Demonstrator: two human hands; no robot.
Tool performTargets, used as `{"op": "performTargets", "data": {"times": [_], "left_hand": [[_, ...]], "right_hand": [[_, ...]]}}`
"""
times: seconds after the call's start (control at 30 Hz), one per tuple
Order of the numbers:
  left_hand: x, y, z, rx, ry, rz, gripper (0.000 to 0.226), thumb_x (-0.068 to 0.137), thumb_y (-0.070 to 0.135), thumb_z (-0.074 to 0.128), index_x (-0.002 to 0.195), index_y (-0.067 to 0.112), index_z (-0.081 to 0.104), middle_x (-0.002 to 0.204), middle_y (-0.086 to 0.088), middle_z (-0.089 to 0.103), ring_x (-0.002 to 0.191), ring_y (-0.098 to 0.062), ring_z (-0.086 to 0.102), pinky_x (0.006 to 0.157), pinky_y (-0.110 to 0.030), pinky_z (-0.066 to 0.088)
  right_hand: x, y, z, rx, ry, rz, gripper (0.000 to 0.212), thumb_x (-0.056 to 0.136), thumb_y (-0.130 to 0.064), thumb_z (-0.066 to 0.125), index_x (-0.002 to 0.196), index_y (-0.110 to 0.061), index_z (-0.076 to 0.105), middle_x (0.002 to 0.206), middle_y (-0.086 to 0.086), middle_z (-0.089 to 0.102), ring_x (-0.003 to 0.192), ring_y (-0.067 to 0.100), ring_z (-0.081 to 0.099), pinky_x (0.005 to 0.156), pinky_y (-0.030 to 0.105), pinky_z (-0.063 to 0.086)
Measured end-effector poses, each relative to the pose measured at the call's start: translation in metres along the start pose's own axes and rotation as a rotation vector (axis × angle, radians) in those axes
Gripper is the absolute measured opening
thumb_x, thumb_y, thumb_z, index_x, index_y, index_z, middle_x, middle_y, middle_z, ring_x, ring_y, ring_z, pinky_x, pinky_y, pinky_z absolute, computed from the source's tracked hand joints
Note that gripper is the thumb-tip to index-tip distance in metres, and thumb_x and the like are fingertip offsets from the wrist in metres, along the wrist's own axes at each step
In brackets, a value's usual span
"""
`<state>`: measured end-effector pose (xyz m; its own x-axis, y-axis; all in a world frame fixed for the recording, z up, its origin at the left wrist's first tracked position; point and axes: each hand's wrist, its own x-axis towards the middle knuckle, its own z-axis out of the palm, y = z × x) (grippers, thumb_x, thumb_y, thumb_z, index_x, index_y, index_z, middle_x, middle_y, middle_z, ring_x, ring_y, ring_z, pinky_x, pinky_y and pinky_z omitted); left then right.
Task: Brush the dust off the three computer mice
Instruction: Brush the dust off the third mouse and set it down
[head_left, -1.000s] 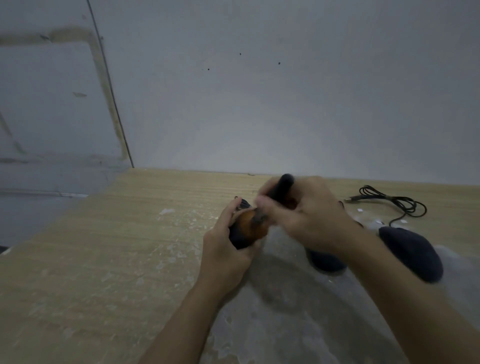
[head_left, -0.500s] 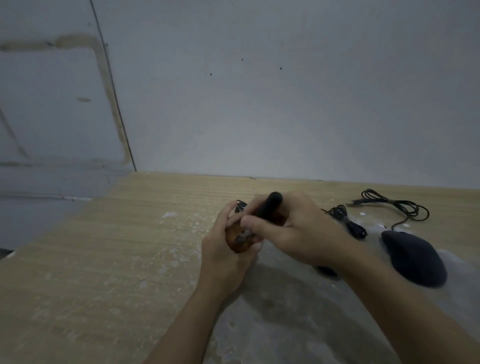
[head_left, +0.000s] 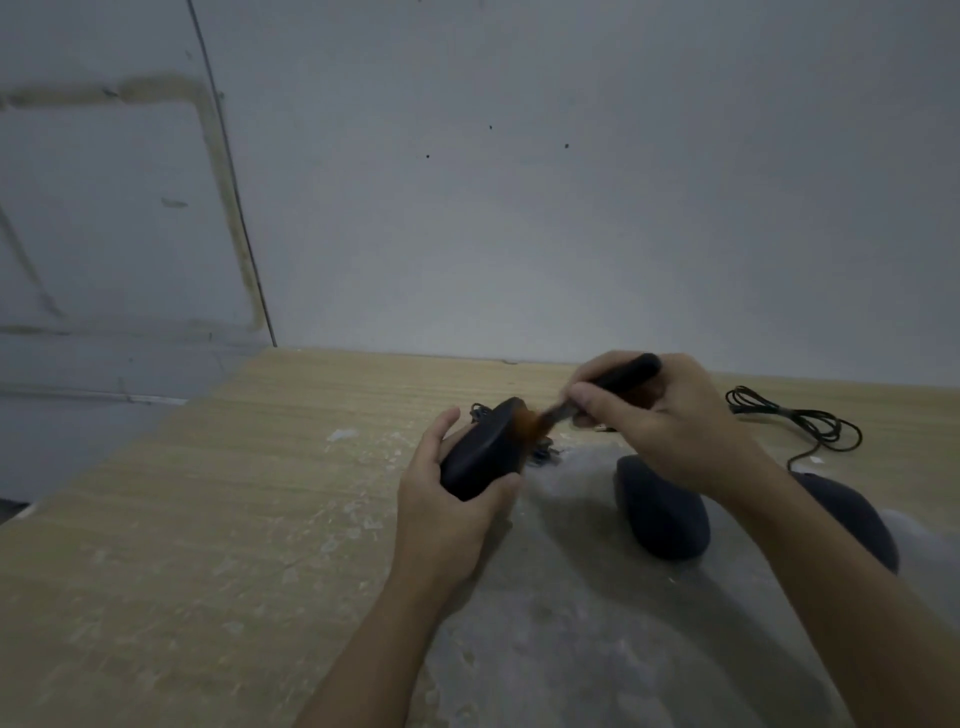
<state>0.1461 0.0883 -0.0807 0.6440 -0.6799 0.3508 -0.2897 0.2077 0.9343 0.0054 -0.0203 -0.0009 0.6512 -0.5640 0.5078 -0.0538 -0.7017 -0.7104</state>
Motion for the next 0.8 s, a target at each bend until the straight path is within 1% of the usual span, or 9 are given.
{"op": "performTargets", "data": {"times": [0.1,0.17,0.23,0.3,0.4,0.47,0.57,0.73,0.8], "left_hand": [[0.002,0.002,-0.001,-0.078,0.026,-0.059,0.07,0.068,0.006,0.077,0.127,0.028,0.046,0.108,0.007,0.059,0.089,0.002,0.058,0.062,-0.004,0.047],[0.004,0.002,0.0,-0.157,0.036,-0.105,0.066,0.068,0.004,0.076,0.125,0.025,0.049,0.109,0.003,0.062,0.092,-0.001,0.06,0.07,-0.009,0.051],[0.006,0.001,-0.001,-0.322,0.039,-0.192,0.061,0.067,0.001,0.074,0.12,0.021,0.054,0.109,-0.003,0.065,0.094,-0.011,0.064,0.081,-0.026,0.055],[0.009,0.001,-0.003,-0.495,0.024,-0.279,0.06,0.062,0.004,0.073,0.119,0.014,0.058,0.112,-0.011,0.067,0.096,-0.023,0.066,0.083,-0.038,0.055],[0.012,0.006,-0.004,-0.699,-0.007,-0.327,0.049,0.066,0.012,0.065,0.115,0.01,0.061,0.103,-0.011,0.069,0.085,-0.02,0.067,0.065,-0.03,0.056],[0.012,0.007,-0.003,-0.789,-0.026,-0.372,0.03,0.08,0.023,0.055,0.106,0.01,0.064,0.09,-0.007,0.071,0.079,-0.018,0.064,0.061,-0.029,0.053],[0.015,0.006,-0.005,-0.915,-0.019,-0.465,0.041,0.095,0.038,0.035,0.098,0.01,0.064,0.081,-0.007,0.074,0.08,-0.021,0.063,0.062,-0.033,0.051],[0.015,0.003,-0.009,-0.889,0.034,-0.483,0.042,0.097,0.034,0.032,0.115,0.007,0.06,0.104,-0.015,0.067,0.092,-0.025,0.061,0.076,-0.039,0.049],[0.015,0.004,-0.008,-0.897,0.029,-0.49,0.038,0.097,0.031,0.033,0.115,0.01,0.058,0.103,-0.014,0.066,0.09,-0.024,0.061,0.067,-0.035,0.054]], "right_hand": [[0.003,0.001,-0.002,0.096,0.152,-0.015,0.008,0.085,-0.01,0.06,0.086,-0.008,0.068,0.082,0.009,0.07,0.076,0.02,0.071,0.075,0.033,0.059],[0.002,-0.004,0.003,0.289,0.01,0.028,0.014,0.084,-0.01,0.059,0.087,0.001,0.067,0.082,0.016,0.069,0.077,0.024,0.071,0.074,0.032,0.059],[0.001,-0.001,0.011,0.232,-0.04,0.027,0.012,0.084,-0.012,0.06,0.087,-0.003,0.068,0.083,0.015,0.07,0.079,0.024,0.07,0.077,0.035,0.059],[0.001,0.006,0.014,0.066,0.12,-0.009,0.007,0.085,-0.012,0.061,0.086,-0.015,0.068,0.082,0.008,0.071,0.079,0.022,0.069,0.077,0.037,0.058],[0.0,0.006,0.016,0.138,0.251,-0.004,0.007,0.086,-0.014,0.061,0.087,-0.017,0.067,0.083,-0.001,0.071,0.077,0.014,0.071,0.075,0.032,0.058],[-0.002,0.0,0.025,0.188,0.201,-0.034,0.006,0.085,-0.014,0.063,0.086,-0.017,0.068,0.082,-0.001,0.071,0.077,0.013,0.071,0.074,0.027,0.057],[-0.007,-0.006,0.041,0.125,0.073,-0.126,0.012,0.081,-0.021,0.062,0.087,-0.014,0.07,0.085,0.002,0.071,0.079,0.012,0.066,0.073,0.024,0.054],[-0.01,-0.016,0.035,0.212,-0.187,-0.039,0.018,0.079,-0.022,0.061,0.084,-0.007,0.07,0.083,0.012,0.071,0.075,0.021,0.069,0.074,0.038,0.058],[-0.009,-0.014,0.03,0.207,-0.115,-0.064,0.017,0.081,-0.018,0.06,0.086,-0.005,0.07,0.081,0.015,0.07,0.074,0.022,0.069,0.072,0.038,0.059]]}}
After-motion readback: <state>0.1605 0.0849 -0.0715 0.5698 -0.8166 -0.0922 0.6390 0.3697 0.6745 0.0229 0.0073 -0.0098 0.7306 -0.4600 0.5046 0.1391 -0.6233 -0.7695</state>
